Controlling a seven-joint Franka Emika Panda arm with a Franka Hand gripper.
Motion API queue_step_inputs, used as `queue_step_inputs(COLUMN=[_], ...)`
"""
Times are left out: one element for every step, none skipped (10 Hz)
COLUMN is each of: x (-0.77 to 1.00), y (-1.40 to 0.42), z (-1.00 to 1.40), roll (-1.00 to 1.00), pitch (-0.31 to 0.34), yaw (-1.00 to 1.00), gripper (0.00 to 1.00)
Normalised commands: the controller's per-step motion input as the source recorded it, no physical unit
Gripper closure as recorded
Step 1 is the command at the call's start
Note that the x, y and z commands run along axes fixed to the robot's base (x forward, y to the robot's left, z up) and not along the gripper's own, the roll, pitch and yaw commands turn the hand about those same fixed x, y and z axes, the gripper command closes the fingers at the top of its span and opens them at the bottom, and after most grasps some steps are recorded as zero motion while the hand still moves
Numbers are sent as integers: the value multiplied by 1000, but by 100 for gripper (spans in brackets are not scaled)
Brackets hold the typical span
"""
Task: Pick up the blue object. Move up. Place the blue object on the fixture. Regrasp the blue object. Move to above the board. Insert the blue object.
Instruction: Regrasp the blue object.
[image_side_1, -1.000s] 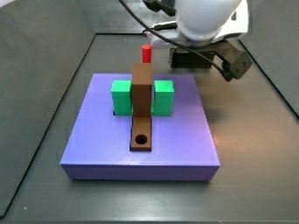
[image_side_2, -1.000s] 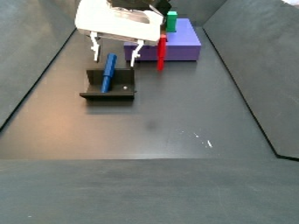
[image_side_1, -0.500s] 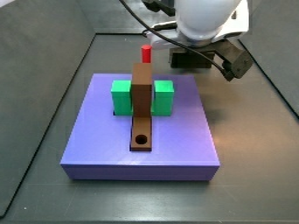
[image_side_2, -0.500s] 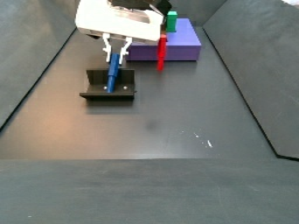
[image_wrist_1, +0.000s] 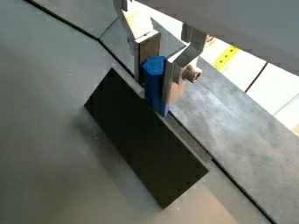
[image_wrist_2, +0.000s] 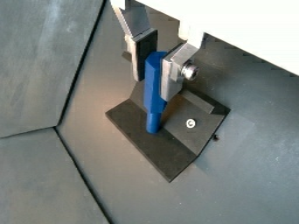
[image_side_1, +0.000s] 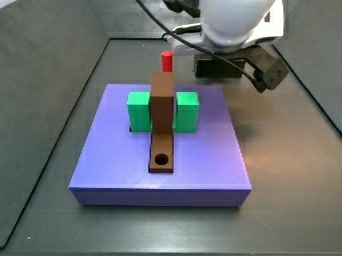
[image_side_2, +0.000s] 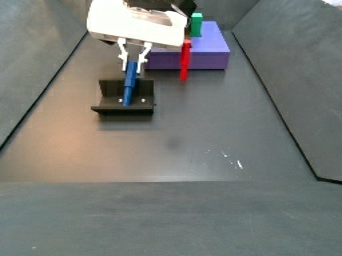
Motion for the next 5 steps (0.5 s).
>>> queue_step_inputs(x=[0,0,0,0,0], y=[0,0,0,0,0], z=[0,0,0,0,0], roll=[0,0,0,0,0], pitch=[0,0,0,0,0], yaw=[0,0,0,0,0], gripper=[100,100,100,100,100])
